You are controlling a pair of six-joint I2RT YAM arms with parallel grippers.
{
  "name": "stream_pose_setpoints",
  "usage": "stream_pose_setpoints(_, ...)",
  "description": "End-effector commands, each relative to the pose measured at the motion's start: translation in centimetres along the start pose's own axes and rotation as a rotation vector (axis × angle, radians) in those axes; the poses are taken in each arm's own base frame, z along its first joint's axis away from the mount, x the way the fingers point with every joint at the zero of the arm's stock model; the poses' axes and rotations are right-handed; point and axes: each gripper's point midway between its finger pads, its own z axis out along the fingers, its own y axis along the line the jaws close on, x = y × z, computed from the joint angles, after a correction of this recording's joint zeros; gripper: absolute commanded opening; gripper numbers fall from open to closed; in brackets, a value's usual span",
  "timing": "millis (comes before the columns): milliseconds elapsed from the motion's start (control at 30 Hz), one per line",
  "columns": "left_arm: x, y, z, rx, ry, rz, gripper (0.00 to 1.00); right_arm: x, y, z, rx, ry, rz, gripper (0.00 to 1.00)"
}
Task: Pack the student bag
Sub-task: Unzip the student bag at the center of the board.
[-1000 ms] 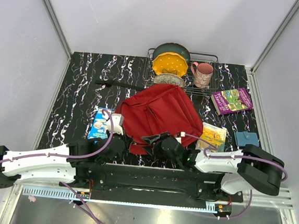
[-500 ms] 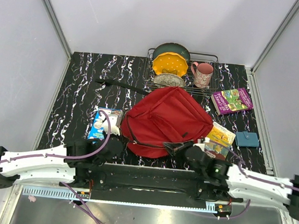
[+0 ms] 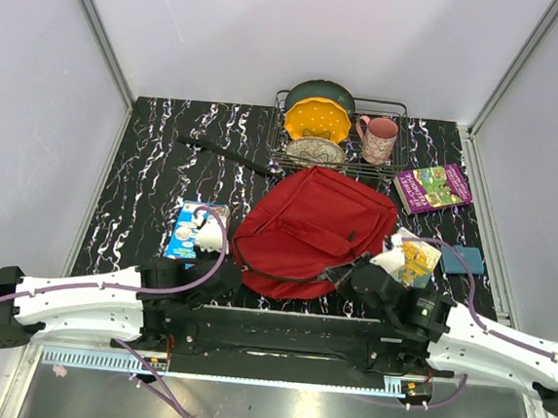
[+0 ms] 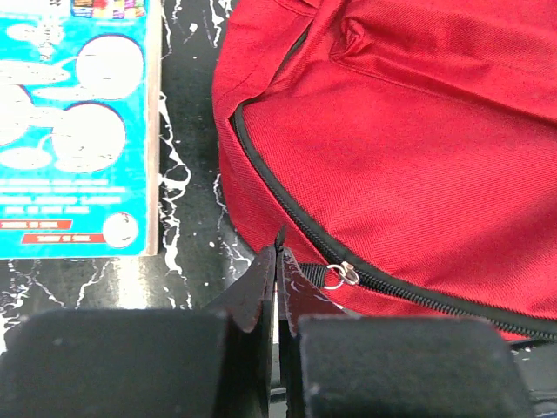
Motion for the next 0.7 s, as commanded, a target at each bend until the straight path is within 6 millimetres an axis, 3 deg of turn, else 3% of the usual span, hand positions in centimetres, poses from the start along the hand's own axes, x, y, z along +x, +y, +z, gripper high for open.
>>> stream_pose_setpoints(0,-2.0,0.8,-0.4,-0.047,-0.056,0.021,0.0,-1.7,2.5,-0.3,0.039,-0.041,-0.406,0.0)
stream_pose_setpoints(100,-2.2,1.3,-0.6,-0.041,-0.073,0.01,0.0,0.4,4.6,-0.6,-0.019,0.088,-0.558,0.0)
stream_pose_setpoints(333,-2.7,2.4,-1.5,-0.014,-0.096,0.022,0.0,5.2,7.6,-3.5,-0.242,0.376,-0.645,0.0)
stream_pose_setpoints(467,-3.3,1.4,-2.0,0.052,-0.103,0.028,0.0,6.0,6.4,-3.0,-0.201,0.418,-0.653,0.0)
stream_pose_setpoints(600,-3.8,-0.8,-2.3,0.148,-0.104,0.024,0.0,3.8,3.5,-0.7,-0.007,0.318,-0.619,0.0)
stream_pose_setpoints(667,-3.8,-1.5,-2.2,0.169,-0.104,0.035,0.0,1.0,1.6,0.8,0.109,0.237,-0.56,0.0)
